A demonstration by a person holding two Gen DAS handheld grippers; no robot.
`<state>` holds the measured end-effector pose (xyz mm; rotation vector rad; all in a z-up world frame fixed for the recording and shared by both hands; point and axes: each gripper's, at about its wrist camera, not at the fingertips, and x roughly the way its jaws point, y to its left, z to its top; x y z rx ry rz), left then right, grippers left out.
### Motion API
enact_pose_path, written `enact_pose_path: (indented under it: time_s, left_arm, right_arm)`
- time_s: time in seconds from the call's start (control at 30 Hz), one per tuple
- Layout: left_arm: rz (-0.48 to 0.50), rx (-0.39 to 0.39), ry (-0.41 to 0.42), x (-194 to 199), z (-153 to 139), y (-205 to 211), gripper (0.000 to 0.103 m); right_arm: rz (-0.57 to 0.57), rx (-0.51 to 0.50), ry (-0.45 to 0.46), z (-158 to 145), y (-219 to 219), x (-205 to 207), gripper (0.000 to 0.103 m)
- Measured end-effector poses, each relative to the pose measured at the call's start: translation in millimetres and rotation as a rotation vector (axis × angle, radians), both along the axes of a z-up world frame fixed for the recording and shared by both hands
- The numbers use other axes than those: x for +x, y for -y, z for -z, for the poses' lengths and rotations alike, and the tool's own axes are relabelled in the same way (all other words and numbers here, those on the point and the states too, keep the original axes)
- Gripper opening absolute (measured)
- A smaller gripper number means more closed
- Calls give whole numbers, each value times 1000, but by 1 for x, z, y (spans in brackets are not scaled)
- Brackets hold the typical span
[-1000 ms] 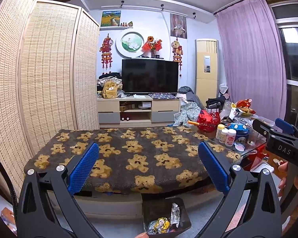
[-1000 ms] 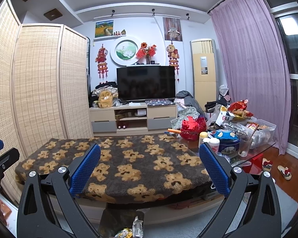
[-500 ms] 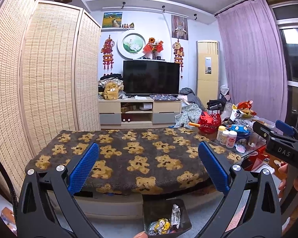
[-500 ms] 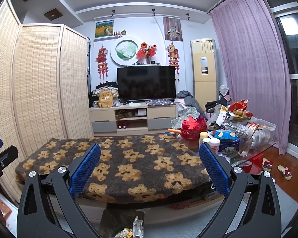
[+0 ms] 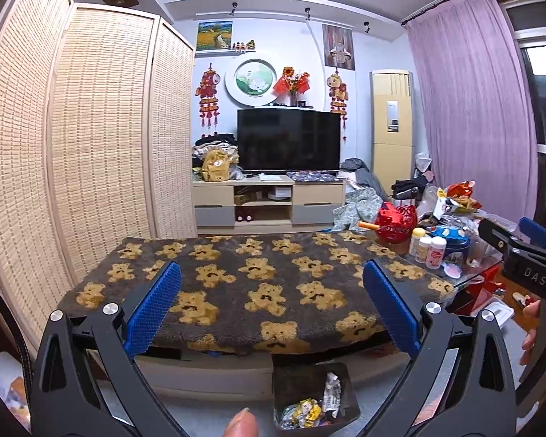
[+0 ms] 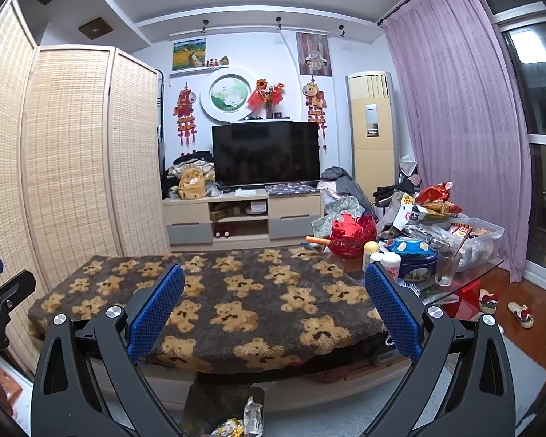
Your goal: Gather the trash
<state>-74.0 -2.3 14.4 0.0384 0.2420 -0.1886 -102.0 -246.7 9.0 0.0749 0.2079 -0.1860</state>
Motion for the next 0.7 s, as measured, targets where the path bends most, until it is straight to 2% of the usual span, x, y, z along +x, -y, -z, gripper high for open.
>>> enact_pose_path:
  time_s: [0.17,0.53,0.7]
  left_arm:
    - [44,-31,-23,3,2,-2,95]
    - [18,-9,-28,6,5,-1,95]
    - [37,-22,-40,8,5,0,95]
  right_arm:
    - [-2,6,-2,1,0,0,100]
    - [-3,12,-11,2,2,2,100]
    - [-4,9,-11,2,3,3,100]
